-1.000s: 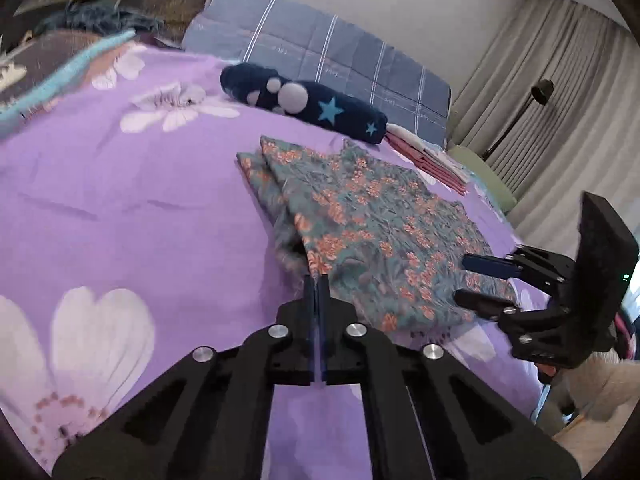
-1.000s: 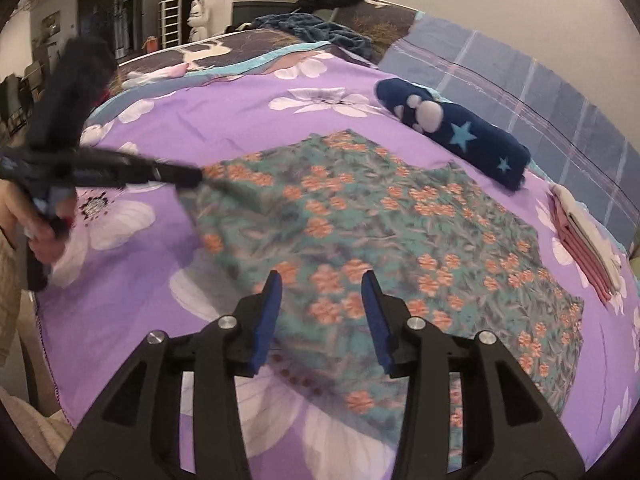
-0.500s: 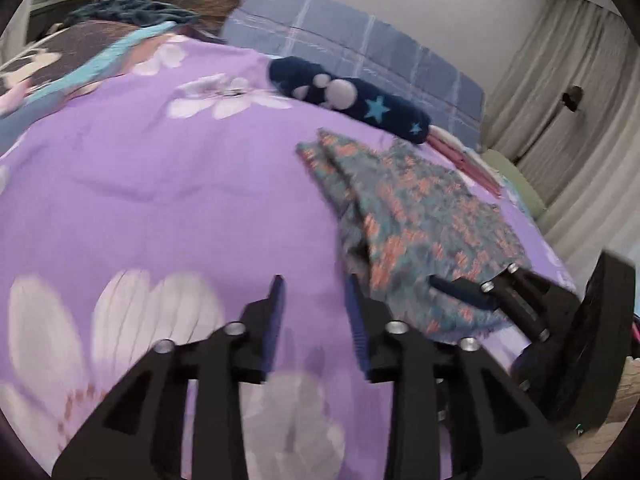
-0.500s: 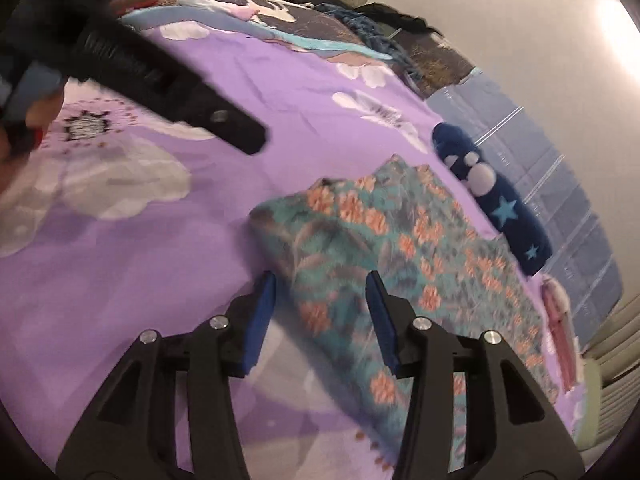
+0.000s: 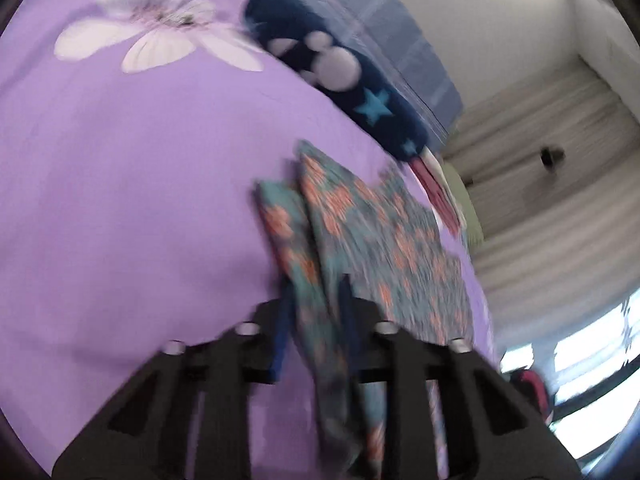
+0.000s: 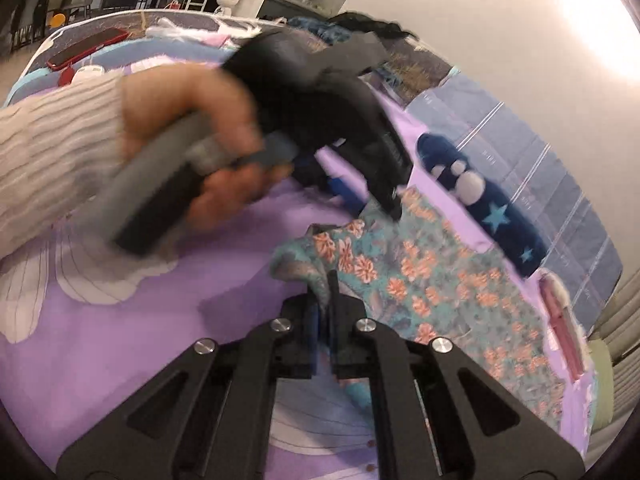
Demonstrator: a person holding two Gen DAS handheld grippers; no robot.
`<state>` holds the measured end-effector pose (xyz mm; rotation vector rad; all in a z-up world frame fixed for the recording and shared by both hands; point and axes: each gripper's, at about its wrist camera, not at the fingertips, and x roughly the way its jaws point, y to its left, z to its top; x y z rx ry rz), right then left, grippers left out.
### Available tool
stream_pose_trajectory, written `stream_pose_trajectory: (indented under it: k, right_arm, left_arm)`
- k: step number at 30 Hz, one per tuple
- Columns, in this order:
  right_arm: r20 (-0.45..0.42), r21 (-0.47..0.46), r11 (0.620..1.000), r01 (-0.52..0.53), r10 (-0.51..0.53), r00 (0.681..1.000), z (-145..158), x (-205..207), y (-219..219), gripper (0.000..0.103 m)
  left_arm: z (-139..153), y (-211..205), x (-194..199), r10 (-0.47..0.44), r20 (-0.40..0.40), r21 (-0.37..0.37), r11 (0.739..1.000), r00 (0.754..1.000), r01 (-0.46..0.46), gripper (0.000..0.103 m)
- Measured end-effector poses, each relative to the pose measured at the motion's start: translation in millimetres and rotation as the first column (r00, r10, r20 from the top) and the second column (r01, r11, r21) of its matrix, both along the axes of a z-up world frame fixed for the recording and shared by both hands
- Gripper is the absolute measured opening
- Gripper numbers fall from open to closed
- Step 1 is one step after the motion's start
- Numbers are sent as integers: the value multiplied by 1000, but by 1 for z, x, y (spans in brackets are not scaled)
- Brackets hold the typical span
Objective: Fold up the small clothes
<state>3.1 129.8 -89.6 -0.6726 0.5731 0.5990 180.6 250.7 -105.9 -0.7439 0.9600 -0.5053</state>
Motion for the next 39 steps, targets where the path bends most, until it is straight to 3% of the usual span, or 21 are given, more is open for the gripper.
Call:
stream_pose_trajectory:
  k: [2, 5, 6, 10, 12, 13, 14, 15, 16, 17, 19, 23, 31, 34, 39]
  right_arm:
    - [8, -6, 1000, 0, 0, 1000, -2, -4, 2, 4]
    - [7, 57, 998, 7, -7, 1000, 11, -4, -3, 4]
    - [2, 68, 998, 7, -7, 1000, 13, -4, -4, 4]
    - [-54, 45, 999, 1, 1, 999, -1, -1, 0, 4]
    - [-67, 33, 999, 5, -3, 998, -8, -1, -1, 5]
    - [-69, 40, 999, 3, 0, 998, -7, -2, -2, 8]
    - [-72, 59, 998, -1, 5, 997, -3, -4, -6, 13]
    - [-66, 63, 998, 5, -1, 998, -1, -5, -9, 26]
    - [-58, 58, 998, 12, -8, 998, 0, -5, -11, 31]
    - [-53, 50, 999, 16, -13, 999, 0, -6, -12, 35]
    - [-78, 29, 999, 29, -27, 997, -3, -4, -14, 36]
    - [-101, 28, 998, 58, -55, 993, -10, 3, -11, 40]
    - [-117, 47, 997, 64, -58, 991, -11, 4, -13, 42]
    - [-116, 48, 997, 63, -57, 992, -11, 5, -14, 42]
    - [-118, 50, 997, 65, -59, 991, -11, 6, -14, 42]
  left_arm:
    - [4, 1, 2, 24, 16, 2, 1000, 1000, -24, 4]
    - [31, -6, -8, 17, 153, 60, 998, 988, -27, 4]
    - [35, -6, -9, 18, 166, 69, 997, 986, -30, 4]
    - [22, -4, -4, 54, 128, 170, 983, 990, -75, 3]
    - [9, 2, -4, 44, 94, 126, 991, 995, -56, 3]
    - [5, 6, -6, 42, 92, 92, 994, 995, -51, 8]
    - [4, 8, -7, 39, 94, 61, 997, 995, -45, 21]
    - [4, 11, -10, 34, 96, 36, 999, 995, -38, 29]
    - [8, 11, -11, 23, 107, 20, 999, 994, -26, 42]
    - [10, 8, -10, 7, 112, 24, 1000, 994, -10, 50]
    - [16, -6, -8, -48, 127, 70, 997, 991, 39, 57]
    - [16, -25, 0, -90, 122, 140, 987, 988, 73, 58]
    - [18, 12, -7, 22, 92, 66, 997, 995, -28, 58]
    - [11, 17, -9, 32, 80, 22, 999, 996, -34, 58]
    - [10, 7, -7, 14, 90, 26, 1000, 996, -16, 58]
